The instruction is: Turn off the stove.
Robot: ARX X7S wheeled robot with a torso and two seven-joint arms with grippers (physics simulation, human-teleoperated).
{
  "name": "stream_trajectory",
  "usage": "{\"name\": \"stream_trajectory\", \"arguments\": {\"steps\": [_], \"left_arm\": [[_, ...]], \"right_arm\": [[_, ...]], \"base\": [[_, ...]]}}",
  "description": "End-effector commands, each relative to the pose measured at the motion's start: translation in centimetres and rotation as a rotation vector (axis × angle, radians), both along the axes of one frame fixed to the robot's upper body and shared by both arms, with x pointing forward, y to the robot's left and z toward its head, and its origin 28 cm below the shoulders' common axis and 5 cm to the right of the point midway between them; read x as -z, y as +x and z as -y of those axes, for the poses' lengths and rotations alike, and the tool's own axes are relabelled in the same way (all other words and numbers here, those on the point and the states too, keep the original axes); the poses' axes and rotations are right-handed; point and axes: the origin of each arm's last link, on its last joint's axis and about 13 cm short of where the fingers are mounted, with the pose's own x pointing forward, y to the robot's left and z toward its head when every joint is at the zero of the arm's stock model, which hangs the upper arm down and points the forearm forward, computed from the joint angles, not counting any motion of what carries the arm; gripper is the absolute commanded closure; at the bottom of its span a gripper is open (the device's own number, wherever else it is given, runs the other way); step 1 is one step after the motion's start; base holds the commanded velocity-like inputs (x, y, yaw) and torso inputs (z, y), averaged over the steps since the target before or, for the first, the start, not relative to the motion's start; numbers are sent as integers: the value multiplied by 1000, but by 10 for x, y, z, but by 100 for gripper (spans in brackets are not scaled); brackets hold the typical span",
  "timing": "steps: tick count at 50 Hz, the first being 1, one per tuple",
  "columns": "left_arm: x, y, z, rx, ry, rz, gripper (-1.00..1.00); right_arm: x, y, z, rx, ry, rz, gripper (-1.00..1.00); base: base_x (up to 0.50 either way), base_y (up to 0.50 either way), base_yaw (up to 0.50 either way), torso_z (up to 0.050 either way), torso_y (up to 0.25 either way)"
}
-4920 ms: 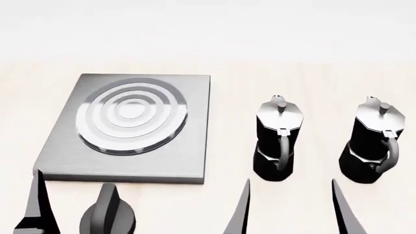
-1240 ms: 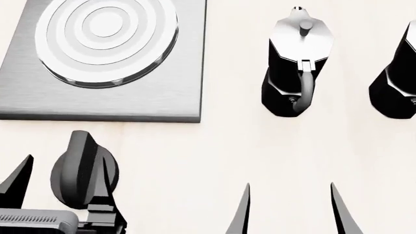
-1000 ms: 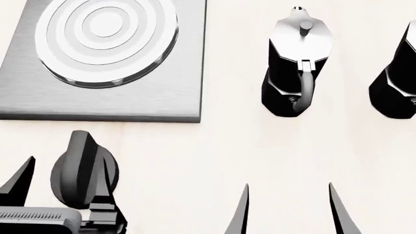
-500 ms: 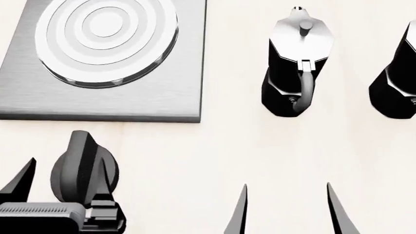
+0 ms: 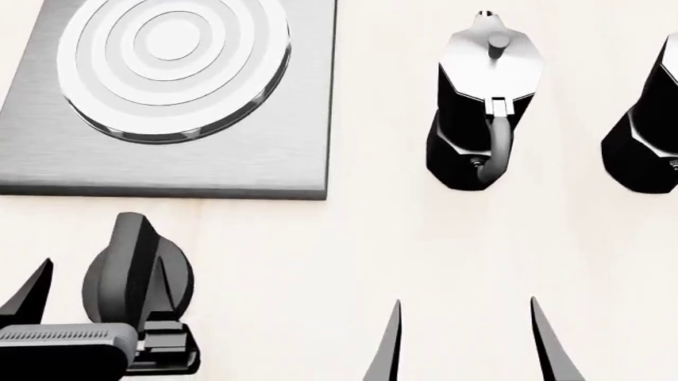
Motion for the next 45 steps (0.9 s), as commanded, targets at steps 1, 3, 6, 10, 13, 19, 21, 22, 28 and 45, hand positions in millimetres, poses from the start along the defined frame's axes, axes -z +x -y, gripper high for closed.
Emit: {"name": "stream_trajectory", "arguments": {"steps": [1, 3, 6, 10, 13, 19, 21, 22, 28, 45], "left_arm": [[3, 2, -2, -14, 0, -11, -100], [4, 2, -3, -17, 0, -12, -100], [5, 2, -3, -21, 0, -14, -100], [7, 3, -4, -26, 3, -18, -100], [8, 4, -5, -29, 3, -22, -100], [10, 6, -5, -28, -1, -38, -100], [11, 6, -6, -32, -2, -43, -100], [11, 7, -6, -33, -3, -44, -100], [14, 9, -7, -38, -5, -62, -100], [10, 1, -9, -43, -18, -59, -100]], "right_arm": [[0, 0, 0, -1, -1, 0, -100], [0, 0, 0, -1, -1, 0, -100], [0, 0, 0, -1, -1, 1, -100], [0, 0, 0, -1, -1, 1, -100], [0, 0, 0, -1, -1, 1, -100], [0, -1, 0, -2, -1, 1, -100], [0, -1, 0, -1, -1, 2, -100], [0, -1, 0, -1, -1, 2, -100], [0, -1, 0, -1, -1, 2, -100], [0, 0, 0, 0, -2, 1, -100]], "base": [[0, 0, 0, 0, 0], [0, 0, 0, 0, 0], [0, 0, 0, 0, 0], [0, 0, 0, 0, 0], [0, 0, 0, 0, 0], [0, 0, 0, 0, 0], [0, 0, 0, 0, 0], [0, 0, 0, 0, 0], [0, 0, 0, 0, 0], [0, 0, 0, 0, -2]]}}
